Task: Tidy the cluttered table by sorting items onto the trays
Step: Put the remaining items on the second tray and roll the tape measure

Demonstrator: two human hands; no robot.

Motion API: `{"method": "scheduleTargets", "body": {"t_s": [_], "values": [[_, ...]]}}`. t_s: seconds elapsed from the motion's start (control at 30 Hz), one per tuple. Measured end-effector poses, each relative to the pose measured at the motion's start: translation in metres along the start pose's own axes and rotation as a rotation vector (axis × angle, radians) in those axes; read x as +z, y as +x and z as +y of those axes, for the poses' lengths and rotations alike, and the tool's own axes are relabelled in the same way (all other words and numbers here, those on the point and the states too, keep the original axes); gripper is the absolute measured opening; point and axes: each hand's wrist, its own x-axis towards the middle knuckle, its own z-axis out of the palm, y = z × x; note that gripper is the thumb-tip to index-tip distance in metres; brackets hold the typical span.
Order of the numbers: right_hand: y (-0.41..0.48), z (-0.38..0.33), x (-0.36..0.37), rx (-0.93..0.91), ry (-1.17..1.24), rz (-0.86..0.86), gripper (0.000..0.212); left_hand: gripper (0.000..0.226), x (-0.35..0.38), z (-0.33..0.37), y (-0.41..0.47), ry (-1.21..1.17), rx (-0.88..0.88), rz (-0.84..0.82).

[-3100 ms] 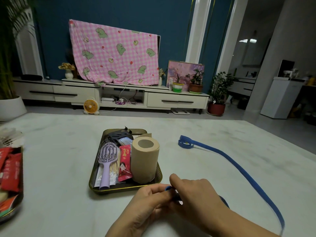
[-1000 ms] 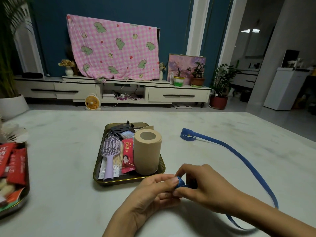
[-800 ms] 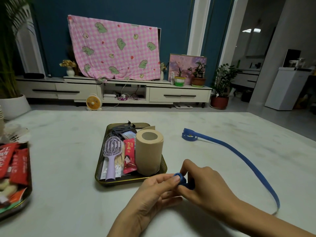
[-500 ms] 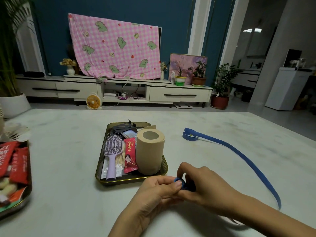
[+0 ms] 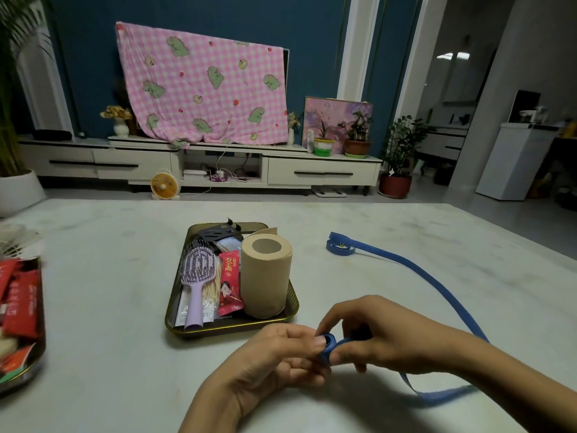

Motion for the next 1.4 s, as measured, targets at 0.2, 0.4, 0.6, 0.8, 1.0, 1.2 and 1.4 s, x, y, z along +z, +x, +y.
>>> {"method": "scheduleTargets", "body": {"t_s": [0.2, 0.4, 0.6, 0.8, 1.0, 1.2, 1.4], "values": [[0.003, 0.002, 0.022, 0.016, -0.249, 0.340, 0.020, 0.029, 0.003, -0.006, 0.005, -0.089, 0.075, 0.112], [0.011, 0.006, 0.041, 0.009, -0.353, 0.452, 0.025, 0.037, 0.006, -0.010, 0.008, -0.135, 0.141, 0.161], [0.013, 0.004, 0.021, -0.022, -0.033, 0.162, 0.031, 0.040, 0.003, -0.010, 0.006, -0.100, 0.088, 0.148], [0.013, 0.003, 0.007, 0.029, 0.114, -0.120, 0.037, 0.045, -0.002, -0.006, 0.005, -0.061, 0.019, 0.126], [0.012, 0.005, 0.005, 0.043, 0.135, -0.041, 0.027, 0.039, 0.000, -0.004, 0.006, -0.071, 0.002, 0.107], [0.013, 0.000, 0.019, 0.107, 0.012, 0.233, 0.026, 0.038, 0.001, -0.008, 0.010, -0.129, 0.065, 0.196], [0.015, -0.002, 0.040, 0.091, -0.268, 0.392, 0.022, 0.042, 0.003, -0.013, 0.009, -0.162, 0.098, 0.136]]}}
